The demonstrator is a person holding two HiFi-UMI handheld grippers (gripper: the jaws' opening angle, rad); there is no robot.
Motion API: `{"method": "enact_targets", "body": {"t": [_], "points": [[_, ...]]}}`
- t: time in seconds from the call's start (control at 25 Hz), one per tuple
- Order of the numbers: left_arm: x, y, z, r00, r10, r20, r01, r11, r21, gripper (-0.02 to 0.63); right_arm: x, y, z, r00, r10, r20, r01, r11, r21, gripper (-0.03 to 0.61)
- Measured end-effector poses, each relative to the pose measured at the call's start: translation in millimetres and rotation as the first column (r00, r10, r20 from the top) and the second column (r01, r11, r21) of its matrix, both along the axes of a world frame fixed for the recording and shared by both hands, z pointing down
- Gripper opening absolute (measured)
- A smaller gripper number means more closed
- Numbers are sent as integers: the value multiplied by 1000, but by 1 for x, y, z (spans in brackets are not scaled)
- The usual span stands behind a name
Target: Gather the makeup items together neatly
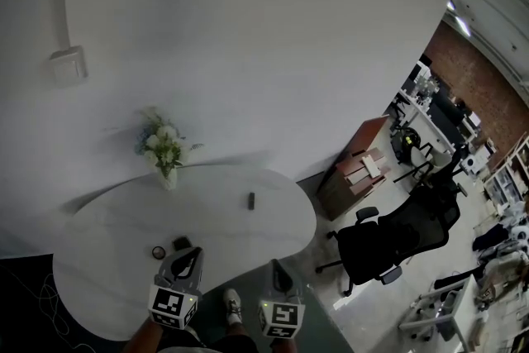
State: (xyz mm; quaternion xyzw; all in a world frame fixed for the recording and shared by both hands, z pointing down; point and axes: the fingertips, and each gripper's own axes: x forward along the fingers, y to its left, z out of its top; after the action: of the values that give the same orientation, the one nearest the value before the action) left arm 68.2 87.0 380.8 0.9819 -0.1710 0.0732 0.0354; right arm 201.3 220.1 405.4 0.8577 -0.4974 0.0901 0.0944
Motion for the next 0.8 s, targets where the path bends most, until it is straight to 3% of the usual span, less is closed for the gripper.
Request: {"method": "enact_targets", "body": {"t": [0.4, 0.8], "points": [[101, -38, 22, 998, -54, 39, 56, 998, -36, 11, 103, -61, 26, 996, -74, 52, 77, 996, -45, 5], [164, -84, 84, 986, -110, 126, 123, 987, -103, 11, 162, -124, 94, 977, -145, 154, 162, 981, -104, 5]]}}
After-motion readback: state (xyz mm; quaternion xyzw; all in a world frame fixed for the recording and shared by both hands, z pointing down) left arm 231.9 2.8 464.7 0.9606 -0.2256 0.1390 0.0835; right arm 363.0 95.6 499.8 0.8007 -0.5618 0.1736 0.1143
